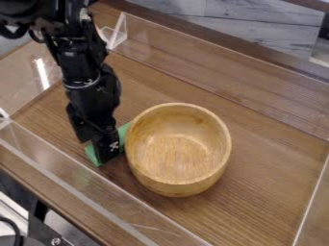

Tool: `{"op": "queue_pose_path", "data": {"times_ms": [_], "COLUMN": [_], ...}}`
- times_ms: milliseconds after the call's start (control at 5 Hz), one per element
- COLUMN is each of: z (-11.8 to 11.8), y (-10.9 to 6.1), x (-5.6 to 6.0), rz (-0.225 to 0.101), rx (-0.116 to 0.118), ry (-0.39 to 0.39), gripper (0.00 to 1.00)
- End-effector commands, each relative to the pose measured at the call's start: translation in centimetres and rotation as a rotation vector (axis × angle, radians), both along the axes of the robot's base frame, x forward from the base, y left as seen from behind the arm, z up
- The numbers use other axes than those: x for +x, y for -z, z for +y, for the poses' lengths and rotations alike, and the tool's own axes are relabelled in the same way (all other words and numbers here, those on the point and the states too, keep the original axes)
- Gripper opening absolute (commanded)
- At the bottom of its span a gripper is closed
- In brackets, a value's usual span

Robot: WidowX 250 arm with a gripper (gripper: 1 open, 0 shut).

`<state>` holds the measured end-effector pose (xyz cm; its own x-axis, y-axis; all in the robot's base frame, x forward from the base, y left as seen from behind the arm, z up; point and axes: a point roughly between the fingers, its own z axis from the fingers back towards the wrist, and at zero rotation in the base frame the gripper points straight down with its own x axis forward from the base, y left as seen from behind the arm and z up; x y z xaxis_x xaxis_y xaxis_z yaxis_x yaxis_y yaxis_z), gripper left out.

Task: Put the green block in the brown bowl

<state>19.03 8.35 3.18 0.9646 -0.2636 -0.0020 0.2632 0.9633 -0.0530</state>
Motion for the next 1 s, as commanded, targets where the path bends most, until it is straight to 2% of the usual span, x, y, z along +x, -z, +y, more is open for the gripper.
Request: {"op": "queue_pose_path", "data": {"times_ms": [0, 200, 400, 800], "z": [0.5, 0.5, 0.4, 0.4], "y": [-0.3, -0.2, 0.0, -1.2], "x": [0.3, 0.3, 0.4, 0.6], "rz": [-0.019, -0.017, -0.020, -0.023], "rx": [0.006, 0.002, 0.001, -0.001], "ry": [-0.016, -0.020, -0.021, -0.042], "gripper": [1.00, 1.00, 0.00, 0.00]}}
